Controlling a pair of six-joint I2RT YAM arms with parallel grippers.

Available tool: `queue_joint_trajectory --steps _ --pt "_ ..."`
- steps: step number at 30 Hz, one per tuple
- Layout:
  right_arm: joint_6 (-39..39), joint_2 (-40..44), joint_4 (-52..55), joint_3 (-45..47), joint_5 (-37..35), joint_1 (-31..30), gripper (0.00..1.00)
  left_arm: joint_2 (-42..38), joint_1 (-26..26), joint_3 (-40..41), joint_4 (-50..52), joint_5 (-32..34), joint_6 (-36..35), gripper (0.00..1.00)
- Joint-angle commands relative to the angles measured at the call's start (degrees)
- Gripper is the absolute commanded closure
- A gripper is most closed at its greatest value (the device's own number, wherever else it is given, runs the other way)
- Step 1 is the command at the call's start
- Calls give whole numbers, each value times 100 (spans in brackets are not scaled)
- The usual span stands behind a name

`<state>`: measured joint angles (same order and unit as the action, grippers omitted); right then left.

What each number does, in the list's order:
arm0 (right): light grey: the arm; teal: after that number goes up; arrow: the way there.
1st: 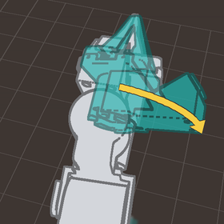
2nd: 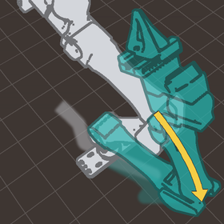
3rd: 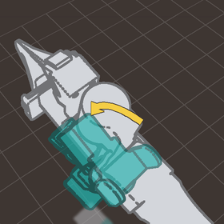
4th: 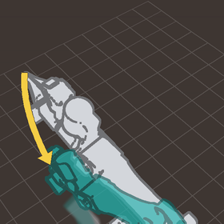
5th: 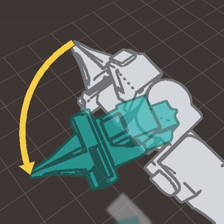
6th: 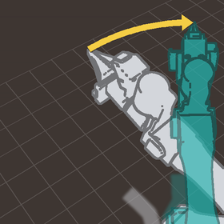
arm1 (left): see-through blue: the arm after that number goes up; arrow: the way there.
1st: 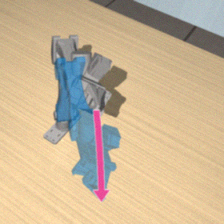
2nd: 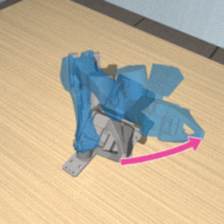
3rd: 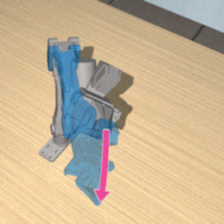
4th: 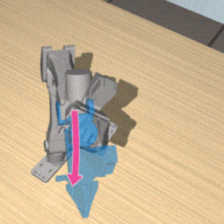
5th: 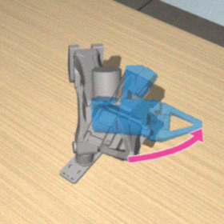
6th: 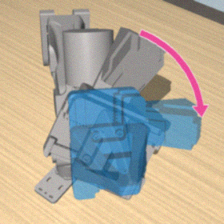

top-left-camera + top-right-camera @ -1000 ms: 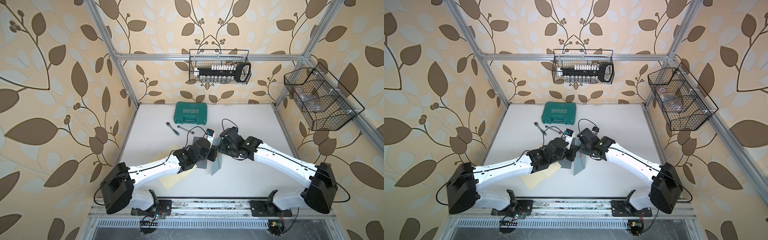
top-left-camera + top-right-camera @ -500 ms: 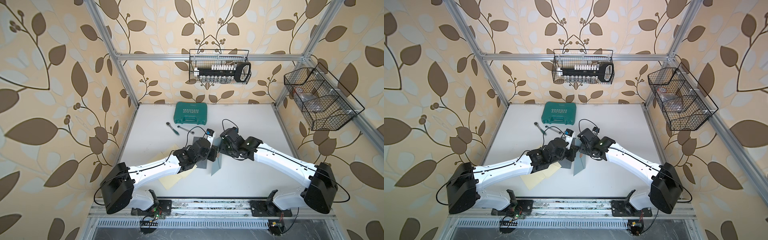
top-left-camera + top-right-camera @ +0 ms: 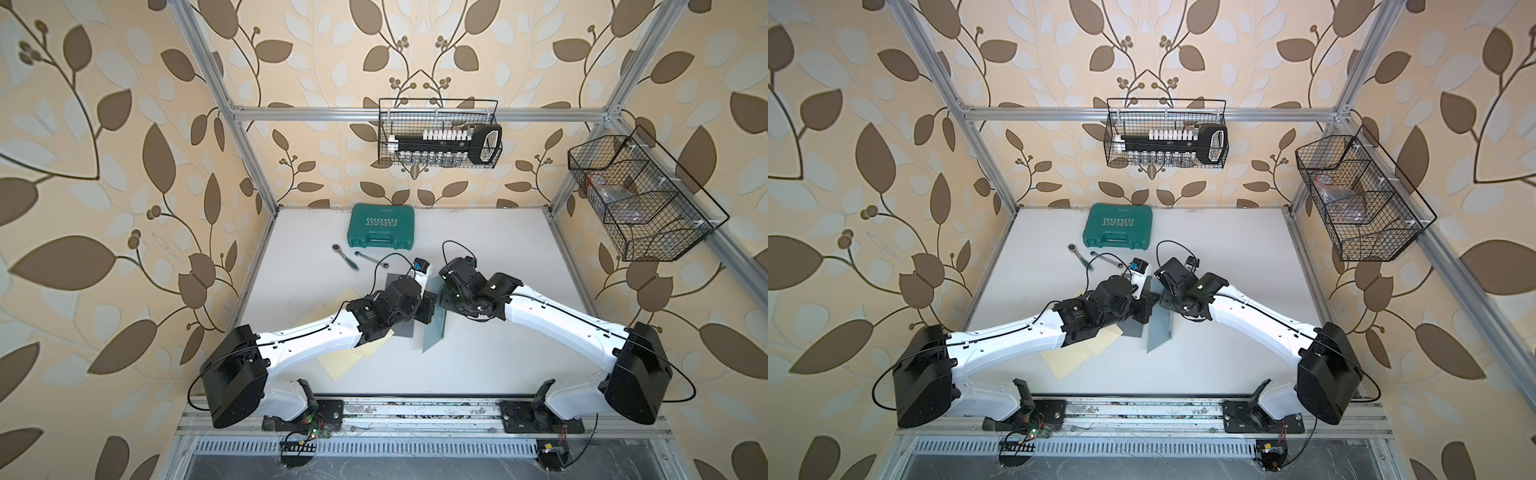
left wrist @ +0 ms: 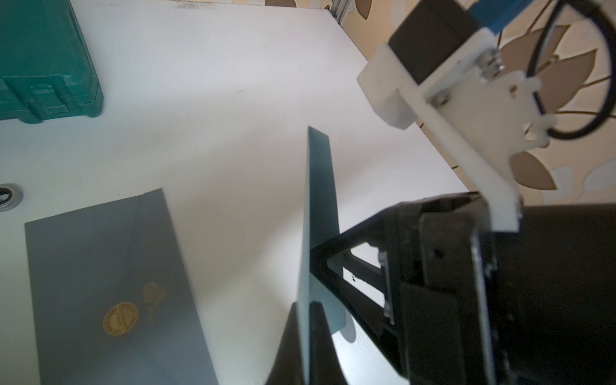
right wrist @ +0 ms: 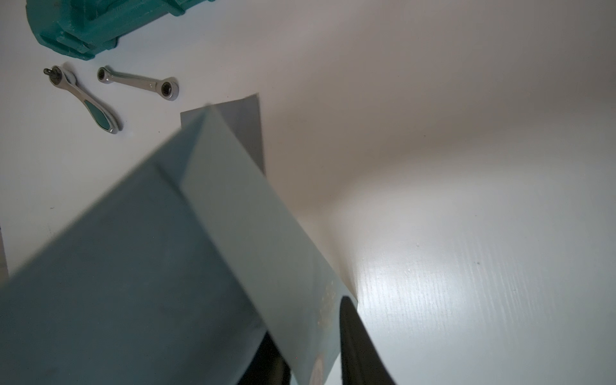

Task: Open the envelope
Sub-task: Open the envelope flap on the envelope.

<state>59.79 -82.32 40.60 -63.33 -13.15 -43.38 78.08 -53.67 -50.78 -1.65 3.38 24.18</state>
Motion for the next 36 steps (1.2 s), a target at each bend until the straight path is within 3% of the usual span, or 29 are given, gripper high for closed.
queue_joint_trajectory --steps 1,6,9,13,15,19,22,23,24,28,32,36 --pt "-7 -47 159 -39 -163 5 75 -56 -49 -160 -147 -41 -37 100" --pt "-75 42 505 -11 -446 154 72 -89 -47 -164 -40 68 -20 100" --pt "-494 312 274 270 -273 337 66 -157 -47 -108 -20 174 41 100" --pt "-1045 813 -264 834 270 833 53 -195 -47 -114 11 216 138 100" --pt "-1596 1090 -678 1049 953 1063 46 -187 -39 -142 48 218 200 100" --pt "-2434 1973 -1260 1325 1715 1156 28 -192 8 -279 202 225 432 100" --pt "-2334 2890 -1779 1824 1521 1150 19 -303 223 -331 254 29 876 100" --pt "-2270 3186 -2052 2084 1402 1156 7 -364 356 -319 219 -147 1117 100" --pt "-2212 3453 -2277 2316 1264 1156 2 -440 518 -297 173 -358 1400 100" --pt "-2481 3864 -2378 2623 980 1143 2 -821 1144 -52 -234 -1030 2415 100" --pt "-3057 3578 -1911 2188 1689 1145 2 -1348 1341 162 -507 -900 2919 100" --pt "-3133 3492 -2566 2284 2692 1140 4 -1696 1385 166 -616 -818 2987 100"
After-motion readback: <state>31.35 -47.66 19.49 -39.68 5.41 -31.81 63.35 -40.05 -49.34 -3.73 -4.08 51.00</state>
